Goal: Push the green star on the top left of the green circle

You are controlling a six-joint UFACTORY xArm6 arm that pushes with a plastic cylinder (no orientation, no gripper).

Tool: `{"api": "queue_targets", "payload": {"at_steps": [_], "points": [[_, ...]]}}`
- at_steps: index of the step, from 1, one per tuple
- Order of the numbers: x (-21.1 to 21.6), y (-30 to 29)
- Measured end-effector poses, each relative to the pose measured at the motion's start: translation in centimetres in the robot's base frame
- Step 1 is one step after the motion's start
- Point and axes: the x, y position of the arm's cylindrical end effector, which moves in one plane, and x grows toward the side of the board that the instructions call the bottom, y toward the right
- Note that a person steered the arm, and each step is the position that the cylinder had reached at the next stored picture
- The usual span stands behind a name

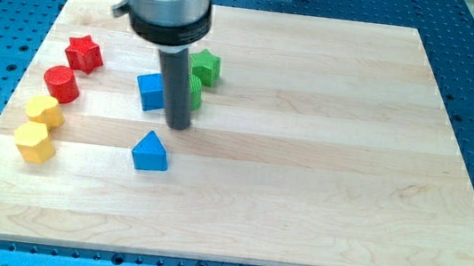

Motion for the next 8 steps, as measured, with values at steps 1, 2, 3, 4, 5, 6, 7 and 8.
{"api": "queue_targets", "payload": {"at_steps": [1, 2, 3, 4, 5, 6, 7, 8], "points": [[-5.1, 4.9], [-8.8, 6.4], [-10.0, 4.3], [-10.0, 1.2], [-9.9, 0.4], [-11.1, -0.8], [-11.4, -1.4], [-10.8, -1.4]]}}
